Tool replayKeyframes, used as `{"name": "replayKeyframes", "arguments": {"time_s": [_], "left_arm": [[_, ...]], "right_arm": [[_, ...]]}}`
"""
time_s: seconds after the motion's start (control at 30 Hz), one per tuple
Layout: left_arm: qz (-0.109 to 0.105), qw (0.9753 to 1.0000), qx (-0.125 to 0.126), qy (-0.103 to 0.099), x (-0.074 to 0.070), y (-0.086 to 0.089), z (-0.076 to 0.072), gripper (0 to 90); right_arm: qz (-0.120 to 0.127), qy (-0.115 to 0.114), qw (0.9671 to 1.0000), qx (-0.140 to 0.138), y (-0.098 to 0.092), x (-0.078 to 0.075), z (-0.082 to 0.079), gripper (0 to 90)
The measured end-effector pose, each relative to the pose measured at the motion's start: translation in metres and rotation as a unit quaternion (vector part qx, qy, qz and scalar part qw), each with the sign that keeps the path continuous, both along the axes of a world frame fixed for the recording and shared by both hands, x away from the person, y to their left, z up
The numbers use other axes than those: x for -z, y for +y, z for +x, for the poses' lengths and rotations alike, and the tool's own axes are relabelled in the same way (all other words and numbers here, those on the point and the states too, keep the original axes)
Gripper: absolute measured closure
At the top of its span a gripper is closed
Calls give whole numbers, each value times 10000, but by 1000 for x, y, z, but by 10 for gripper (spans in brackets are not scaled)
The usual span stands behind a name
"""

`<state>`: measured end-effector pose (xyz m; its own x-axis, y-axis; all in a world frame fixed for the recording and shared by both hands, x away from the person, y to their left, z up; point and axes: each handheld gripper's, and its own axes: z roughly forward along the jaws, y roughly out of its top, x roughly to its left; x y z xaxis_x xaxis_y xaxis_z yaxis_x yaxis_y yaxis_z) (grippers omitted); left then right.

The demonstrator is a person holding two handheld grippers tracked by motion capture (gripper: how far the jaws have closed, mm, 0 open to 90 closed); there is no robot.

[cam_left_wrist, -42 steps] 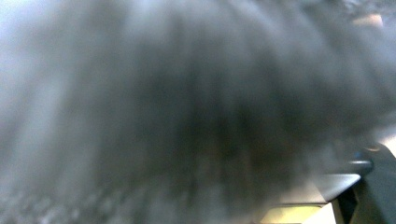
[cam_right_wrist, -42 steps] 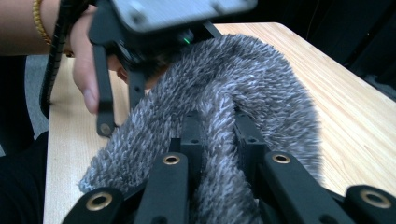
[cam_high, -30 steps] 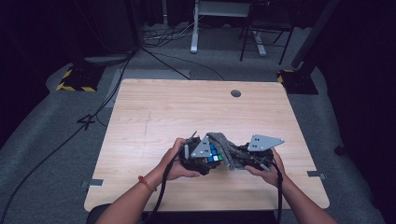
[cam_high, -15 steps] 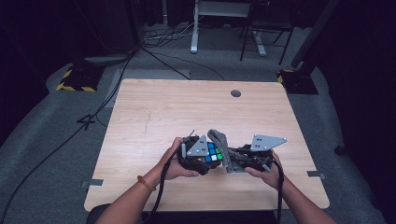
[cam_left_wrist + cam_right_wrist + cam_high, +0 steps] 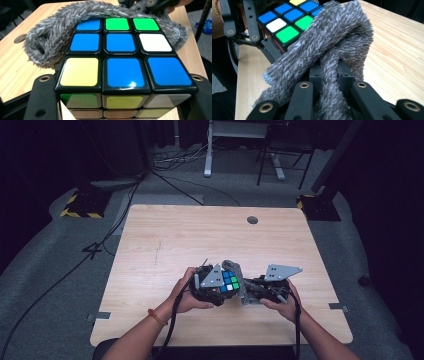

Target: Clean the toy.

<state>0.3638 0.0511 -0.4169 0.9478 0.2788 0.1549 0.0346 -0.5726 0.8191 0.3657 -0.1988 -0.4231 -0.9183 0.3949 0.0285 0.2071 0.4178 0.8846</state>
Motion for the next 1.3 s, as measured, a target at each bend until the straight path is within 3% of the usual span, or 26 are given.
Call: {"name": "replayKeyframes", "arguments": {"time_s": [0.07,0.17,0.33,0.43,0.53,0.63,0.7,1.17,1.23,1.3], "left_arm": [[85,9998,-73,141,1,-1,3,329],[49,9996,-95,277,3,0,6,320],[154,9995,-78,253,5,-1,6,321],[222,9991,-90,351,7,0,8,313],[67,9995,-71,314,8,1,6,329],[153,9997,-104,185,7,-2,4,333],[134,9996,-80,250,7,-2,6,331],[629,9975,-63,321,15,-12,7,332],[748,9970,-70,173,16,-16,4,332],[723,9972,-85,138,16,-16,4,333]], "right_arm": [[89,20,10000,-35,-1,0,0,785],[177,89,9998,-104,-2,1,0,786],[199,112,9996,-141,-2,3,1,787],[204,121,9996,-171,-2,3,1,787],[112,73,9998,-154,0,4,1,788],[96,73,9998,-133,-2,4,1,789],[144,57,9998,-143,-2,2,1,788],[274,-14,9994,-206,-2,-1,-2,789],[256,-78,9992,-303,0,-2,-4,788],[191,-111,9994,-257,1,-3,-5,788]]}}
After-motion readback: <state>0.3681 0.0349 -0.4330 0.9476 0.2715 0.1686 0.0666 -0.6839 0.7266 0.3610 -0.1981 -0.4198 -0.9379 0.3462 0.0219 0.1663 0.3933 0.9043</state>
